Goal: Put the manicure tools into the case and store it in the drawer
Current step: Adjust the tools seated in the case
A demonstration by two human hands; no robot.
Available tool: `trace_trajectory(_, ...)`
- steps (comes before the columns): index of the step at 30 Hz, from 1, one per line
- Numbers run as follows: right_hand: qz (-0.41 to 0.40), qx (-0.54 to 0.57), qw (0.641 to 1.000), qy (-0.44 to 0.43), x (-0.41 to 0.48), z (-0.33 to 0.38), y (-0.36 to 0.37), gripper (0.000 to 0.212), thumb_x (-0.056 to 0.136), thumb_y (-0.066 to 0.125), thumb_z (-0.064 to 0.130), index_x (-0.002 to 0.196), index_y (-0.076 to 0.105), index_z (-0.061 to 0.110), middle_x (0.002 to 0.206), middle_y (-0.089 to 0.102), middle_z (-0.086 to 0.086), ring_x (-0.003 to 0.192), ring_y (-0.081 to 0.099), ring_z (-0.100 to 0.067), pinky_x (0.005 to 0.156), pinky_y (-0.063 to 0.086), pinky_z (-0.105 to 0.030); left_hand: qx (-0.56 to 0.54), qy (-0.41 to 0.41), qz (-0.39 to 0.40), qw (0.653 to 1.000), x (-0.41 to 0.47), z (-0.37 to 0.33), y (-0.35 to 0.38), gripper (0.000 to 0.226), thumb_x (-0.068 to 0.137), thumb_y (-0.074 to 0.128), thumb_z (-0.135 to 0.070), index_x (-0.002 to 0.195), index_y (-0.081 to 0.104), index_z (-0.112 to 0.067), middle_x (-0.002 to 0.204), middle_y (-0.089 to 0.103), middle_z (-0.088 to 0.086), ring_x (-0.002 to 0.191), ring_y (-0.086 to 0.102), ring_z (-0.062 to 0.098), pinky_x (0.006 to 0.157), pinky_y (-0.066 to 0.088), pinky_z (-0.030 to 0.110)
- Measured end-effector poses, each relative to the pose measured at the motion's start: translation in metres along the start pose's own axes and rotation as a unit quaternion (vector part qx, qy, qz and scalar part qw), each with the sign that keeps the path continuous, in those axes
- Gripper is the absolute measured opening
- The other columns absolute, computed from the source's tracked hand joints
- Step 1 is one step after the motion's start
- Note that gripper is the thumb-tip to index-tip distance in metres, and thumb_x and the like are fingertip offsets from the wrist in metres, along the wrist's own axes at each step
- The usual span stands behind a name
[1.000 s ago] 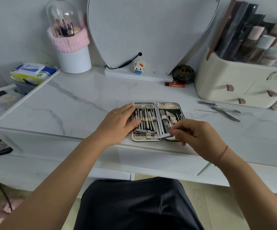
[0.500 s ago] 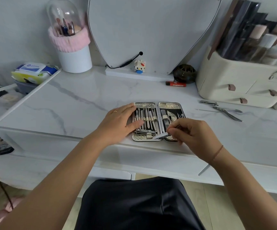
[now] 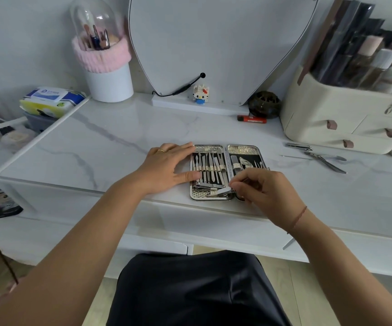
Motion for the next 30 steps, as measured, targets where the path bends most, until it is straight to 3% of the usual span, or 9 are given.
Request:
trace_trajectory(3, 0.036, 0.044, 0.998, 0.026, 0.004, -0.004, -0.001, 0.007, 0.084, 0.066, 0.012, 0.086, 0.069, 0.019, 0.065, 0.064, 0.004, 0.056, 0.055, -0.003, 0.059, 0.047, -0.014, -0.020, 0.000, 0.003, 1.000, 0.000, 0.000, 0.000, 0.120, 0.045, 0.008, -0.099, 0.145, 0.022, -0.034, 0.154, 0.018, -0.019, 0.141, 0.013, 0.010, 0.110, 0.007, 0.029)
trace_trajectory(9, 0.056, 0.240, 0.966, 0.082, 0.007, -0.014, -0.009, 0.009, 0.081, 0.064, 0.001, 0.087, 0.069, 0.005, 0.062, 0.066, 0.001, 0.049, 0.049, -0.008, 0.054, 0.047, -0.015, -0.032, 0.001, 0.007, 0.999, 0.000, 0.002, 0.001, 0.116, 0.048, 0.013, -0.098, 0.145, 0.022, -0.034, 0.154, 0.017, -0.019, 0.142, 0.012, 0.008, 0.111, 0.005, 0.028)
trace_trajectory(14, 0.121, 0.086, 0.989, 0.028, 0.020, 0.001, -0.015, 0.010, 0.084, 0.065, 0.005, 0.080, 0.068, 0.014, 0.055, 0.063, 0.006, 0.050, 0.053, -0.006, 0.057, 0.046, -0.017, -0.023, -0.001, 0.005, 1.000, 0.000, 0.002, 0.001, 0.101, 0.057, 0.024, -0.086, 0.144, 0.023, -0.034, 0.154, 0.019, -0.017, 0.143, 0.013, 0.009, 0.113, 0.006, 0.030)
trace_trajectory(21, 0.221, -0.074, 0.972, -0.012, 0.035, 0.016, -0.015, 0.008, 0.082, 0.067, 0.007, 0.082, 0.069, 0.015, 0.057, 0.061, 0.012, 0.051, 0.054, 0.001, 0.056, 0.042, -0.009, -0.023, -0.004, 0.001, 1.000, 0.001, 0.003, 0.003, 0.100, 0.057, 0.024, -0.085, 0.144, 0.023, -0.035, 0.153, 0.020, -0.017, 0.142, 0.014, 0.008, 0.113, 0.006, 0.029)
trace_trajectory(25, 0.260, -0.024, 0.965, 0.010, 0.033, 0.011, -0.007, 0.007, 0.081, 0.068, 0.003, 0.085, 0.070, 0.008, 0.059, 0.063, 0.007, 0.052, 0.054, -0.005, 0.055, 0.044, -0.014, -0.022, -0.002, 0.004, 1.000, 0.000, 0.003, 0.003, 0.095, 0.064, 0.032, -0.086, 0.144, 0.023, -0.035, 0.154, 0.020, -0.017, 0.143, 0.013, 0.008, 0.112, 0.005, 0.028)
trace_trajectory(27, 0.275, 0.023, 0.961, 0.026, 0.035, 0.009, -0.006, 0.007, 0.079, 0.069, 0.001, 0.084, 0.070, 0.006, 0.068, 0.067, -0.004, 0.055, 0.057, -0.011, 0.056, 0.047, -0.016, -0.022, -0.002, 0.006, 1.000, 0.000, 0.003, 0.003, 0.089, 0.070, 0.037, -0.082, 0.144, 0.023, -0.034, 0.154, 0.020, -0.015, 0.143, 0.012, 0.009, 0.113, 0.005, 0.029)
trace_trajectory(30, 0.298, 0.051, 0.952, 0.044, 0.044, 0.007, -0.005, 0.005, 0.079, 0.068, 0.001, 0.083, 0.070, 0.004, 0.068, 0.067, -0.006, 0.051, 0.059, -0.009, 0.054, 0.049, -0.016, -0.022, -0.002, 0.007, 1.000, 0.000, 0.001, 0.002, 0.087, 0.069, 0.035, -0.076, 0.144, 0.023, -0.034, 0.154, 0.019, -0.015, 0.143, 0.012, 0.009, 0.113, 0.005, 0.029)
Point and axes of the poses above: each hand's wrist, its own x-axis towards the middle knuckle, its own y-axis out of the palm, z = x × y, the point moved 3 cm from there along x, towards the middle knuckle
